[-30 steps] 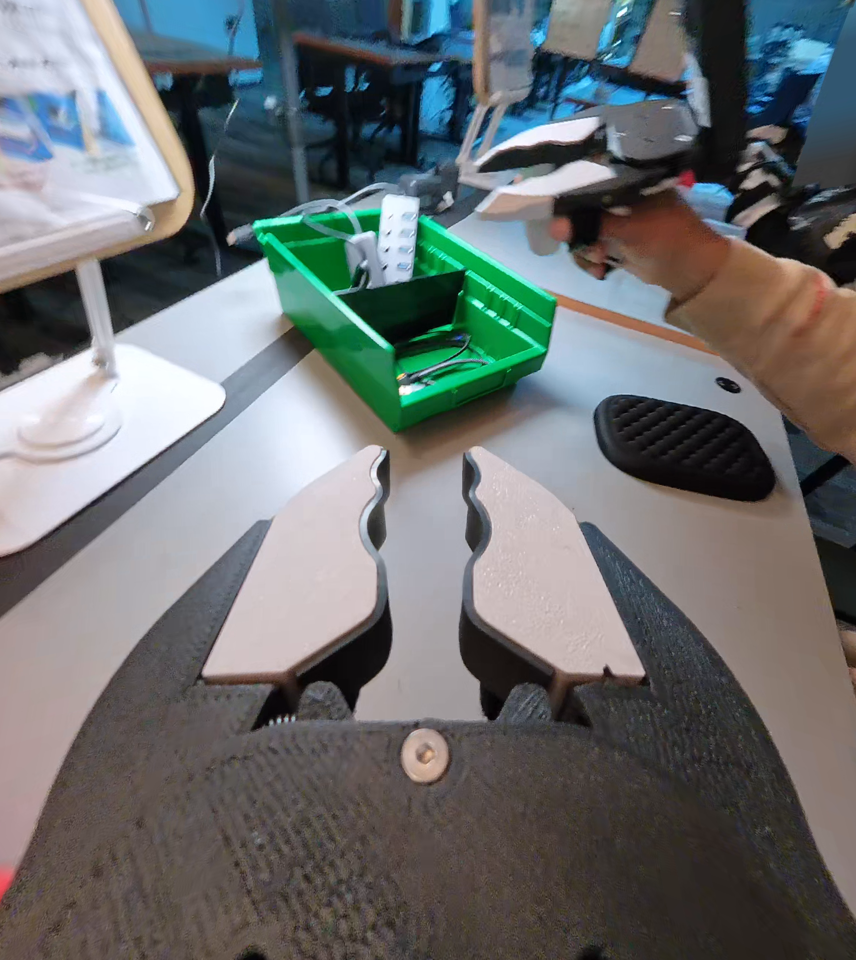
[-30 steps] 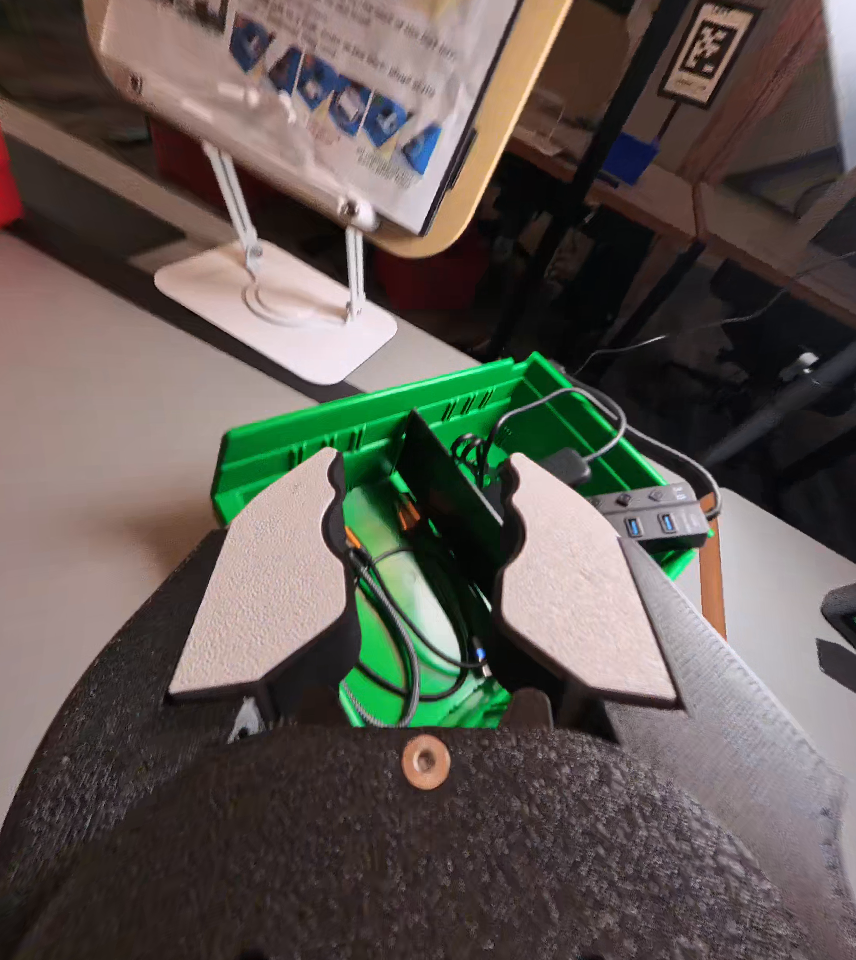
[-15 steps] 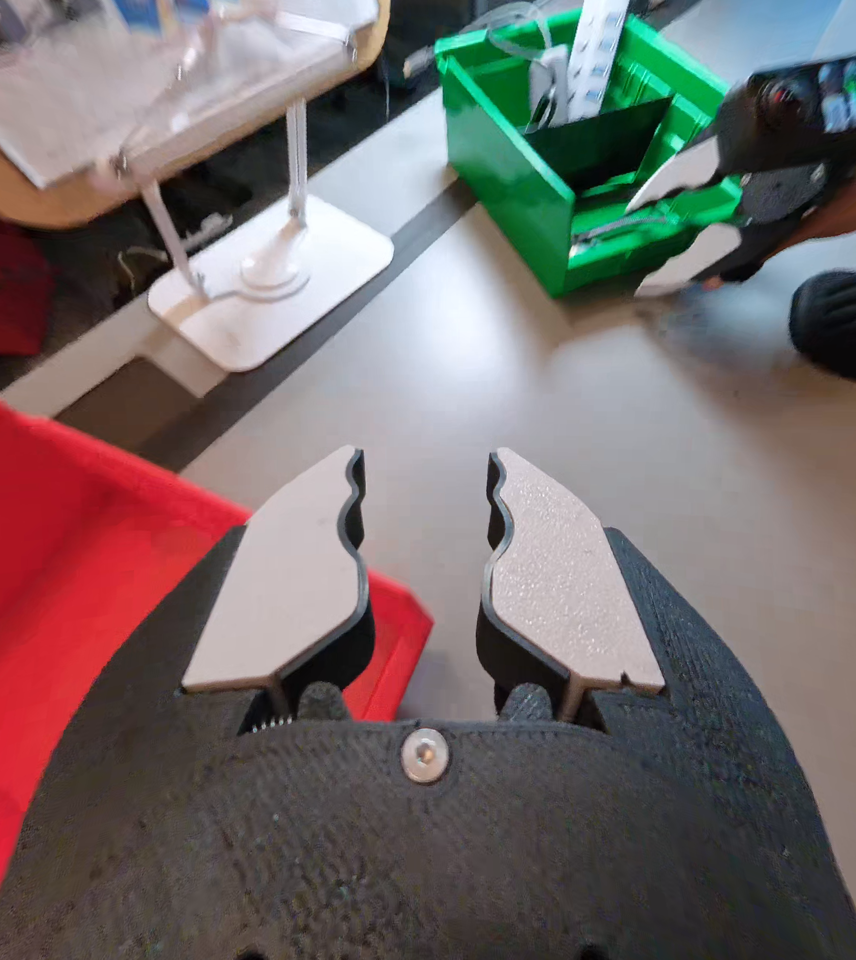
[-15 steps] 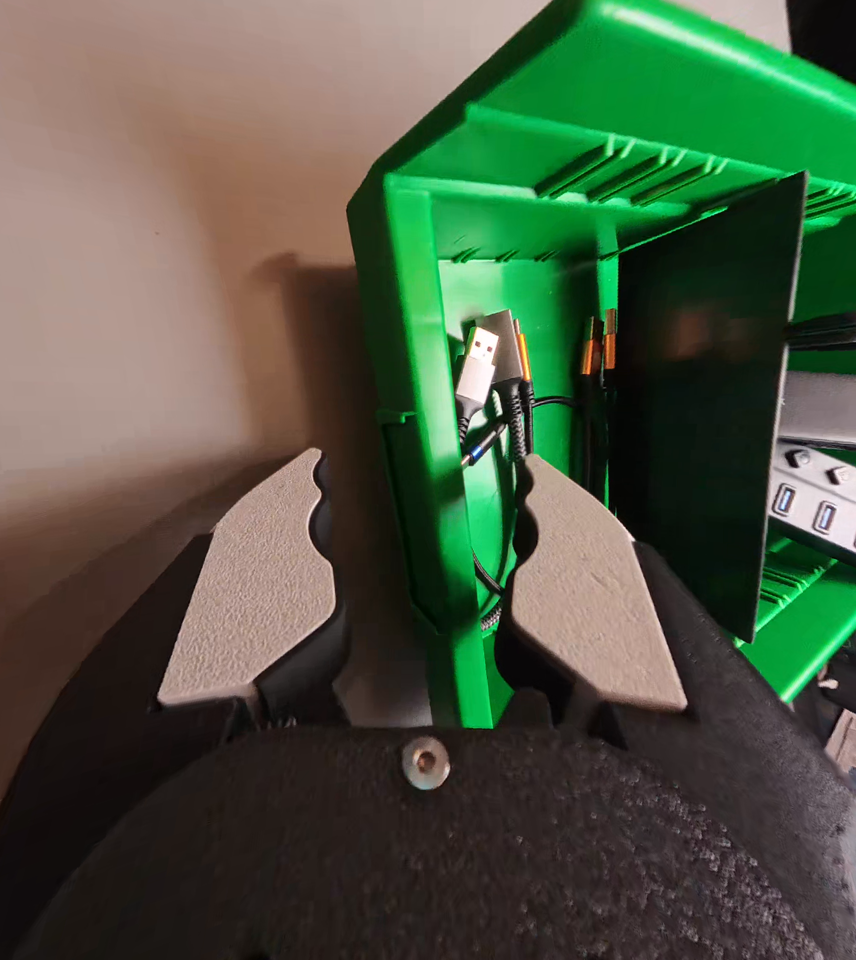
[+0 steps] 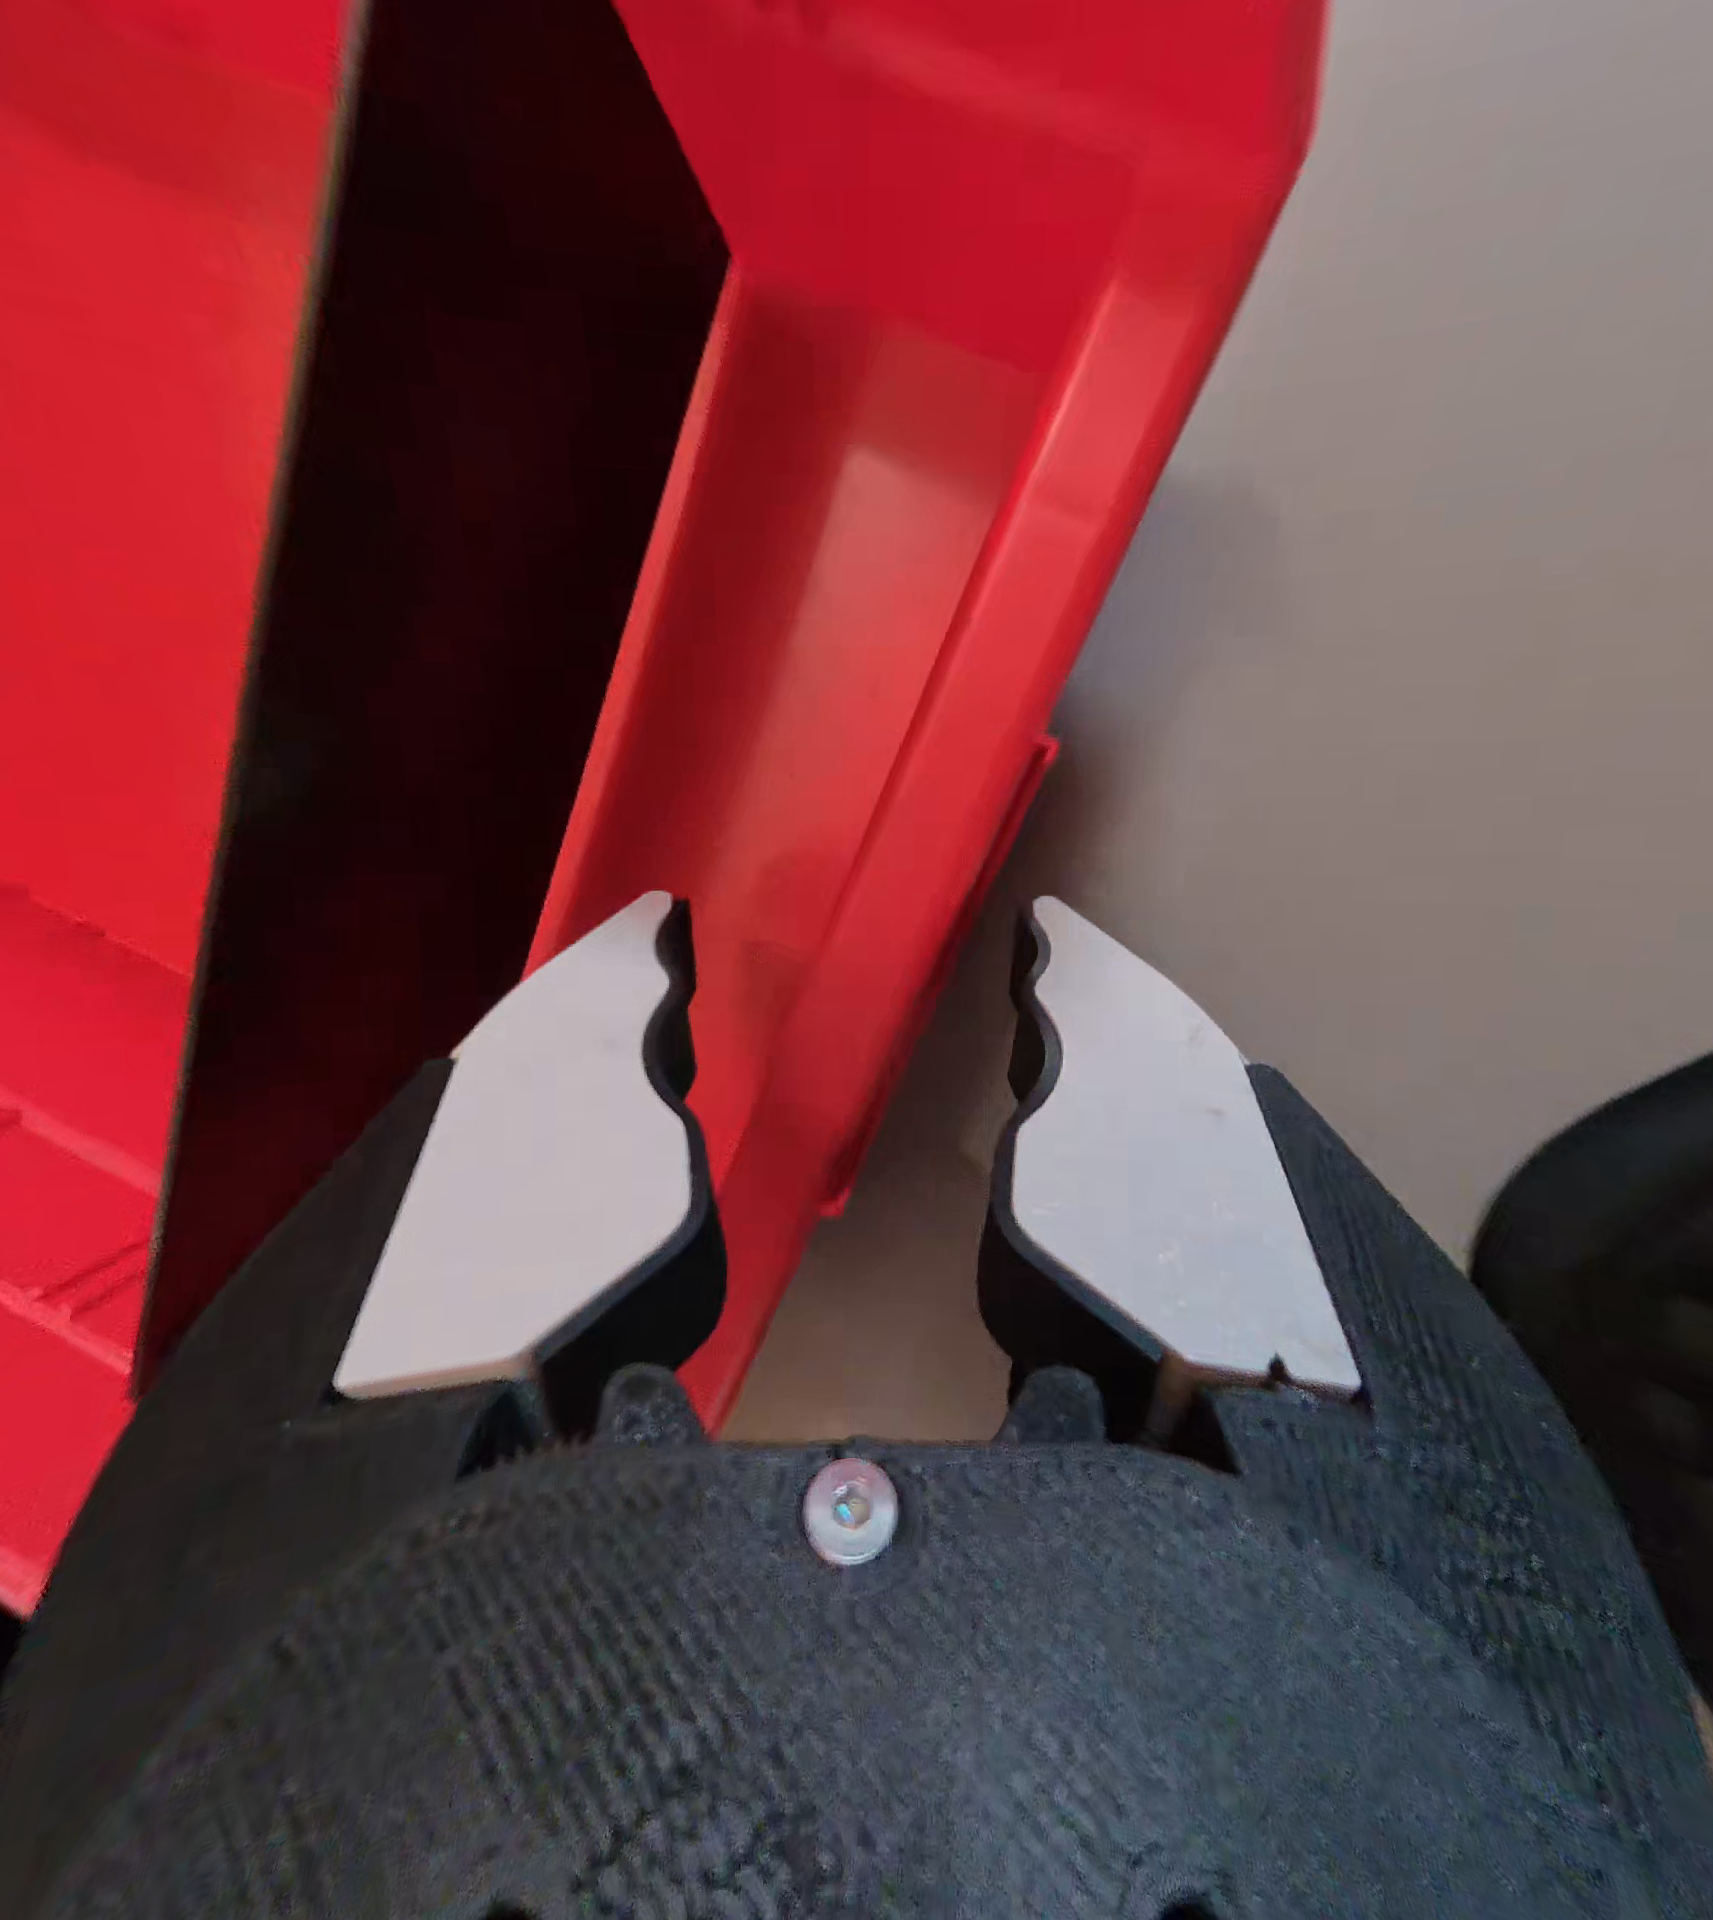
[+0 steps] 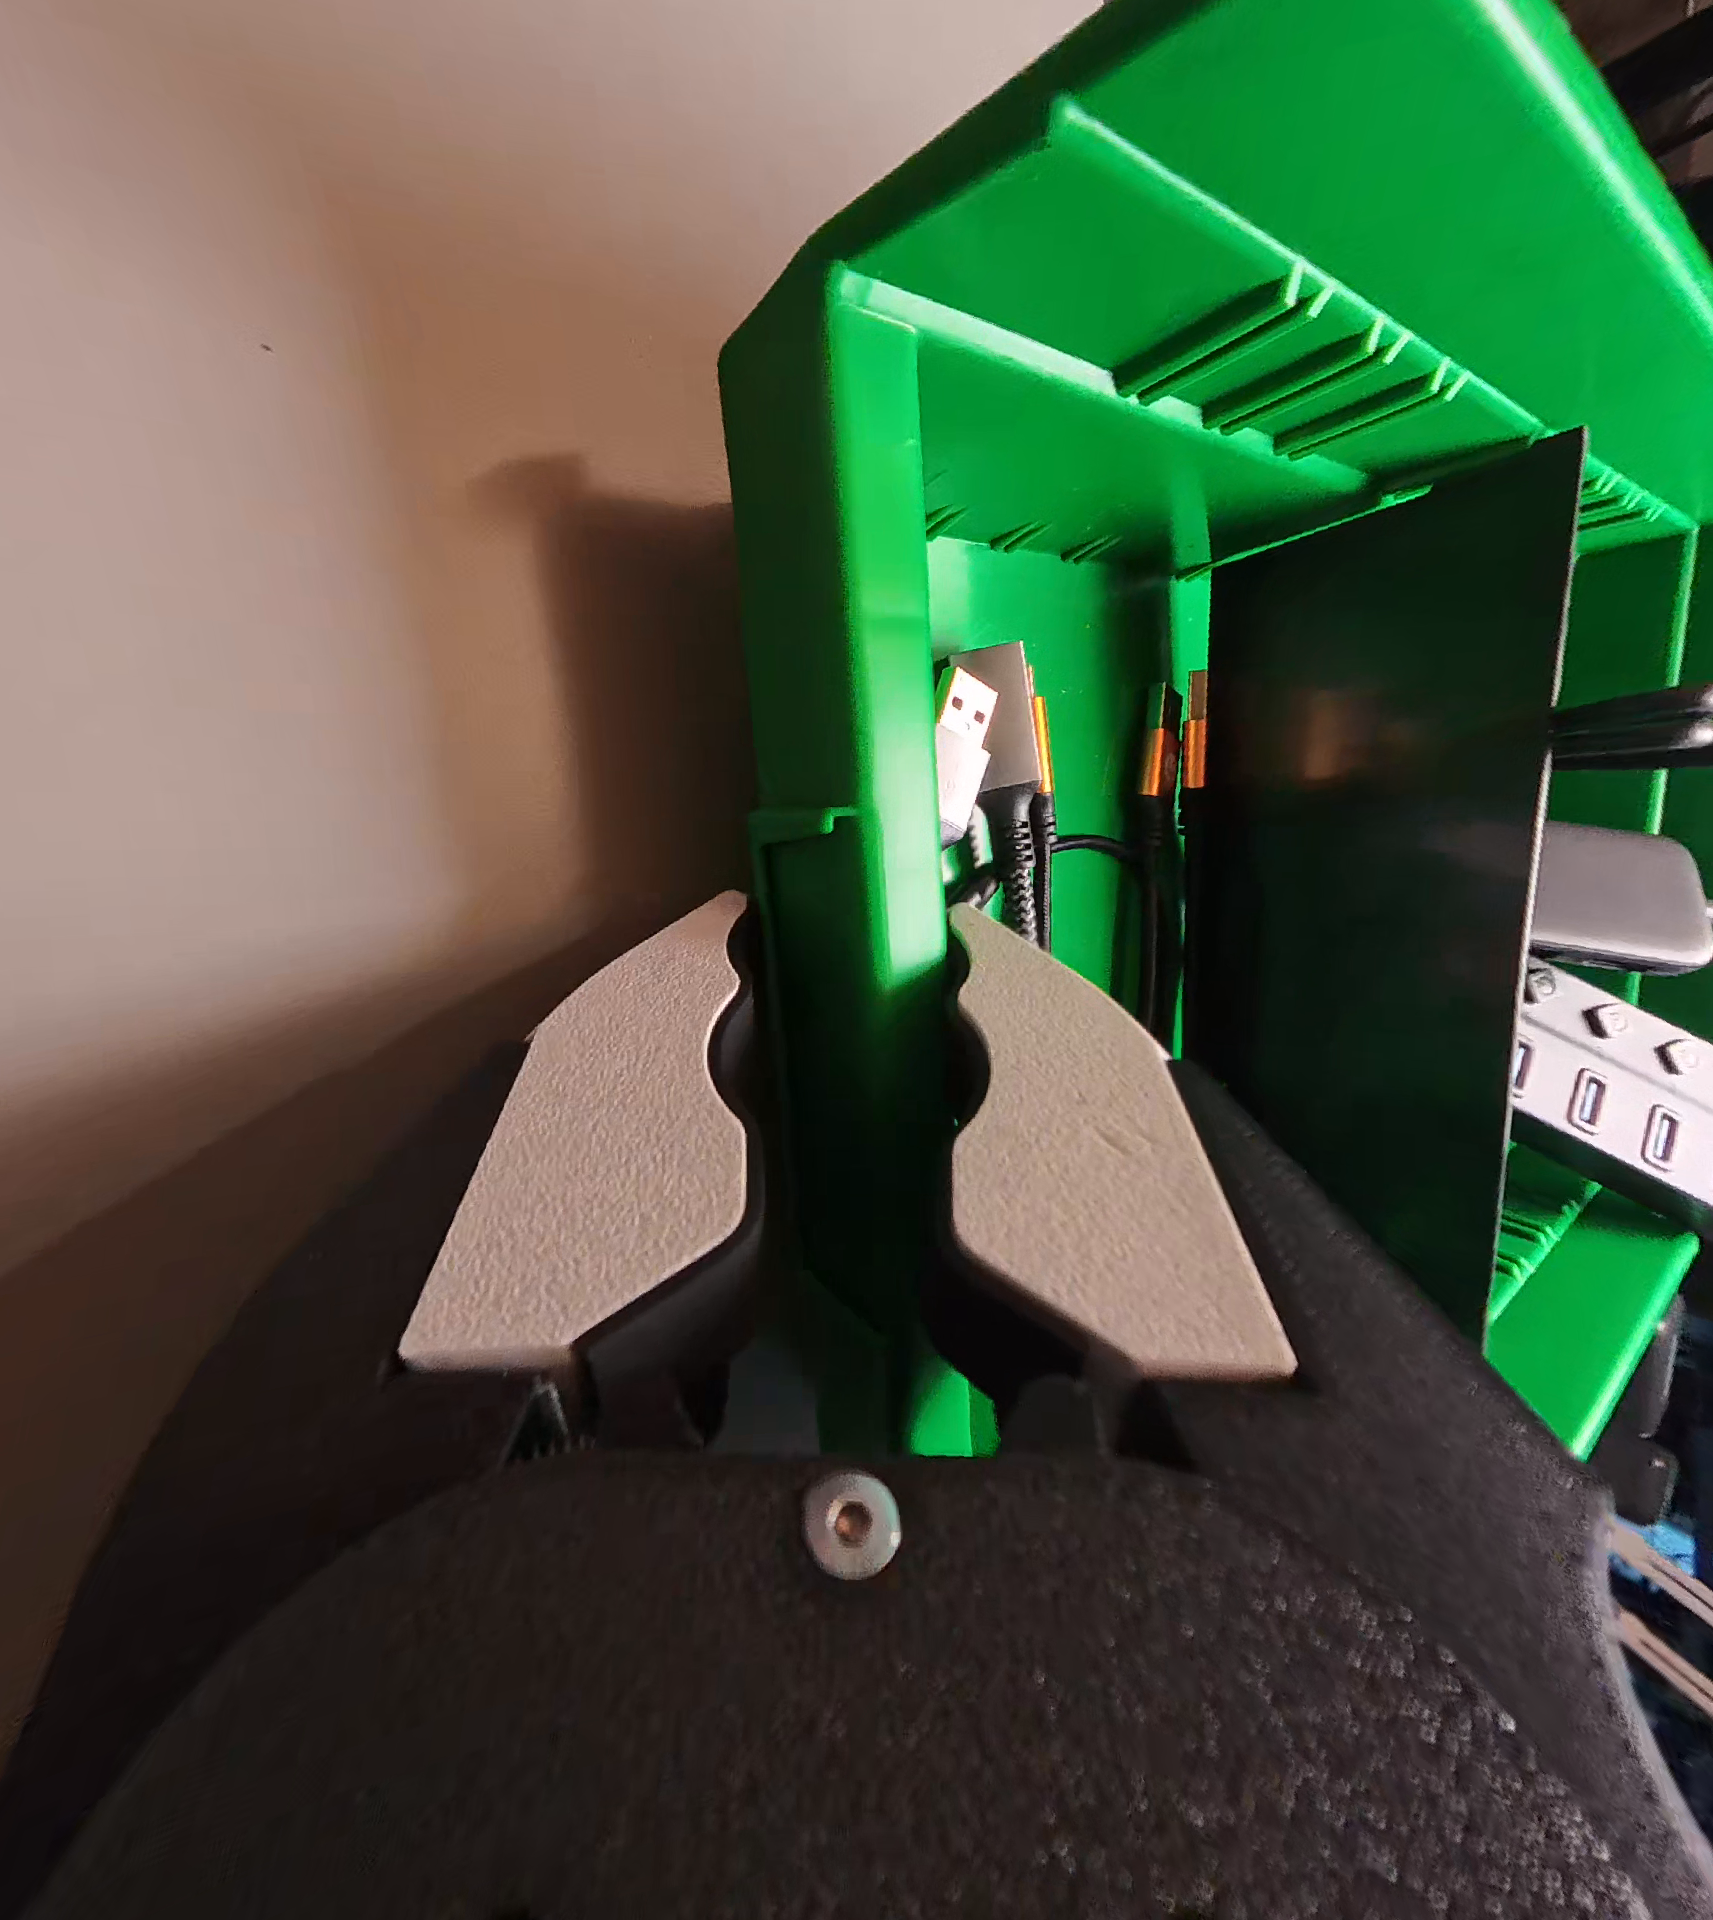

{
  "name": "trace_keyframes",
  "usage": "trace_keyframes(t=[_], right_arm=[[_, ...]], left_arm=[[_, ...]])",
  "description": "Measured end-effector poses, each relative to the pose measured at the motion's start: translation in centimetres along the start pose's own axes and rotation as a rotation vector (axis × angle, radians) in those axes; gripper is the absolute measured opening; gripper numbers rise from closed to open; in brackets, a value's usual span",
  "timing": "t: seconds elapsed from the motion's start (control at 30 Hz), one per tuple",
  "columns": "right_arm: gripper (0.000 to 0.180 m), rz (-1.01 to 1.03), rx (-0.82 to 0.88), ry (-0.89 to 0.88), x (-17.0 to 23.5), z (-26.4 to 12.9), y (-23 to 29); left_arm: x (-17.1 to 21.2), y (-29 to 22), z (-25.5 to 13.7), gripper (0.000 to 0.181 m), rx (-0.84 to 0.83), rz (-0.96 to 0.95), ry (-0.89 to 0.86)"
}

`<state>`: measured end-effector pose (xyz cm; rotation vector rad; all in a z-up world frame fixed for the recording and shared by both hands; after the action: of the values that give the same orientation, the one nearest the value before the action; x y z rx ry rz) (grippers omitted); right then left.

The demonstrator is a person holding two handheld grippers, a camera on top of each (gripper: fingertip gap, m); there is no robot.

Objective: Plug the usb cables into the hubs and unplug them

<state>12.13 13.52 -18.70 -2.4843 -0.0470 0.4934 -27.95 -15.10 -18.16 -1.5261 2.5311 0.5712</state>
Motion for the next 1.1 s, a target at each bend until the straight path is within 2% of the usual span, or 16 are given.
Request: trace_keyframes(t=[0.03, 0.13, 0.2, 0.3, 0.43, 0.8, 1.1], right_arm=[[0.032, -0.014, 0.007, -0.008, 0.0, 0.0, 0.0], [0.032, -0.036, 0.017, -0.016, 0.1, -0.3, 0.3], [0.032, -0.058, 0.023, -0.015, 0.0, -0.4, 0.5], [0.031, -0.089, 0.026, -0.012, -0.2, -0.7, 1.0], [0.031, -0.140, 0.018, -0.038, -1.4, -1.3, 2.4], [0.031, -0.281, -0.015, -0.095, -4.7, -4.1, 8.1], [0.030, -0.336, -0.037, -0.143, -5.5, -5.5, 10.5]], left_arm=[[0.2, 0.1, 0.6, 0.059, -0.009, 0.017, 0.025], [-0.8, -0.3, 1.3, 0.052, 0.031, 0.029, 0.011], [-1.3, -0.9, 1.5, 0.038, 0.071, 0.060, 0.009], [-2.6, -1.5, 1.8, 0.028, 0.066, 0.115, -0.016], [-4.1, -2.6, 2.0, 0.027, 0.022, 0.166, -0.029], [-9.4, -7.7, 2.3, 0.027, 0.067, 0.329, -0.100], [-13.1, -9.6, 3.1, 0.027, 0.096, 0.420, -0.129]])
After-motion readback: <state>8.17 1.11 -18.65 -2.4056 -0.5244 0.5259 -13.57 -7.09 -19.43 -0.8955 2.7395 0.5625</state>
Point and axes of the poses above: each gripper's, where its closed fingertips meet, z out along the fingers, x out of its underside, y = z × x across the jaws, the point moved 3 cm from there along -z, back along the fingers, and after that the axes turned 2 degrees about -x, right-handed, at the moved point
